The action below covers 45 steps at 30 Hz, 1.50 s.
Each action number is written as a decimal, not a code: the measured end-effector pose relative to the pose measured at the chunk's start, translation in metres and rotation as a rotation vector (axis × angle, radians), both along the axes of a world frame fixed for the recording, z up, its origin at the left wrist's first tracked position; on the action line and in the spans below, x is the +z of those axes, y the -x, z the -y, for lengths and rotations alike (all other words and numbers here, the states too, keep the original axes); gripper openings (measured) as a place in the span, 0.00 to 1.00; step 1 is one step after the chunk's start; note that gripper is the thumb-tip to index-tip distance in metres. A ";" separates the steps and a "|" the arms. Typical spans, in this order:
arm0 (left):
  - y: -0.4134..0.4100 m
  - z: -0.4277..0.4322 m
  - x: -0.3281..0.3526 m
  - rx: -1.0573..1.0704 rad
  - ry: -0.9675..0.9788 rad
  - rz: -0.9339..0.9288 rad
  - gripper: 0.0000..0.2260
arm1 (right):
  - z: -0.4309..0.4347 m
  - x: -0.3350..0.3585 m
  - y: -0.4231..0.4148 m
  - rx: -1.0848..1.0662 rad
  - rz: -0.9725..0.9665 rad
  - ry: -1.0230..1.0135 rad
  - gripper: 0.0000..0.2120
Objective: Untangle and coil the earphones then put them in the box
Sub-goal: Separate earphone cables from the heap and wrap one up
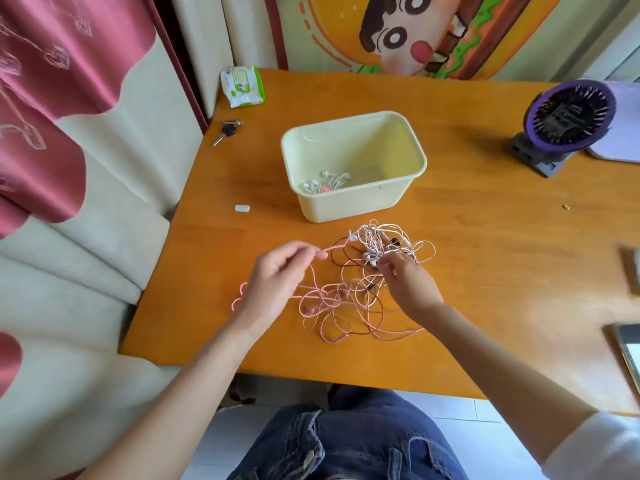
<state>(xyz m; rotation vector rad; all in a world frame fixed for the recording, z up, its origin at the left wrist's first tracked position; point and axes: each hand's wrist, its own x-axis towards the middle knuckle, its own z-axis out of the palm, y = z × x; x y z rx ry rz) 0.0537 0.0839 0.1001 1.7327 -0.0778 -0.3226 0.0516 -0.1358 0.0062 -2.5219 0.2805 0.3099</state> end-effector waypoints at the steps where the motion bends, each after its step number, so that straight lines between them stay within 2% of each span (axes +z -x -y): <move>1: 0.005 -0.001 -0.003 -0.059 -0.030 -0.001 0.10 | -0.009 0.011 0.005 -0.045 0.026 -0.146 0.14; 3: 0.017 0.000 -0.010 -0.214 -0.105 -0.032 0.09 | -0.029 0.032 0.012 -0.149 -0.042 -0.460 0.18; 5: 0.033 0.004 -0.018 -0.413 -0.148 -0.092 0.07 | -0.045 0.047 0.018 -0.222 -0.157 -0.718 0.19; 7: 0.050 0.008 -0.028 -0.578 -0.203 -0.161 0.06 | -0.054 0.056 0.023 -0.235 -0.168 -0.806 0.14; 9: 0.059 0.006 -0.041 -0.577 -0.237 -0.180 0.04 | -0.054 0.059 0.027 -0.177 -0.085 -0.723 0.12; 10: 0.059 0.004 -0.045 -0.493 -0.238 -0.158 0.03 | -0.053 0.059 0.030 -0.111 -0.045 -0.647 0.12; 12: 0.053 0.001 -0.047 -0.261 -0.243 -0.040 0.09 | -0.053 0.065 0.041 0.045 -0.014 -0.510 0.12; 14: 0.044 0.003 -0.039 -0.148 -0.282 0.136 0.17 | -0.052 0.069 0.053 0.159 -0.015 -0.411 0.12; 16: 0.036 0.013 -0.032 -0.211 -0.273 0.228 0.22 | -0.049 0.074 0.064 0.223 -0.020 -0.327 0.11; 19: 0.028 0.026 -0.036 -0.419 -0.236 0.200 0.12 | -0.042 0.082 0.074 0.234 0.034 -0.297 0.11; 20: 0.026 0.029 -0.040 -0.459 -0.251 0.193 0.09 | -0.039 0.087 0.076 0.218 0.065 -0.309 0.10; 22: 0.022 0.034 -0.050 -0.455 -0.297 0.165 0.13 | -0.031 0.096 0.078 0.168 0.125 -0.376 0.11; 25: 0.015 0.040 -0.055 -0.336 -0.279 0.119 0.17 | -0.018 0.108 0.078 0.093 0.209 -0.474 0.12; 28: 0.005 0.050 -0.051 -0.298 -0.236 0.142 0.14 | -0.013 0.114 0.076 0.063 0.279 -0.543 0.14; 31: -0.008 0.055 -0.050 -0.285 -0.298 0.203 0.07 | -0.012 0.121 0.071 -0.004 0.380 -0.643 0.14; 34: -0.017 0.048 -0.059 -0.328 -0.359 0.204 0.08 | 0.000 0.133 0.059 -0.127 0.545 -0.683 0.13; 38: -0.021 0.033 -0.066 -0.328 -0.297 0.037 0.10 | 0.027 0.133 0.042 -0.301 0.616 -0.595 0.15; 42: -0.026 0.024 -0.064 -0.330 -0.284 0.010 0.08 | 0.041 0.109 0.037 -0.445 0.571 -0.486 0.15; 45: -0.031 0.017 -0.068 -0.302 -0.308 -0.002 0.10 | 0.060 0.081 0.029 -0.507 0.363 -0.299 0.14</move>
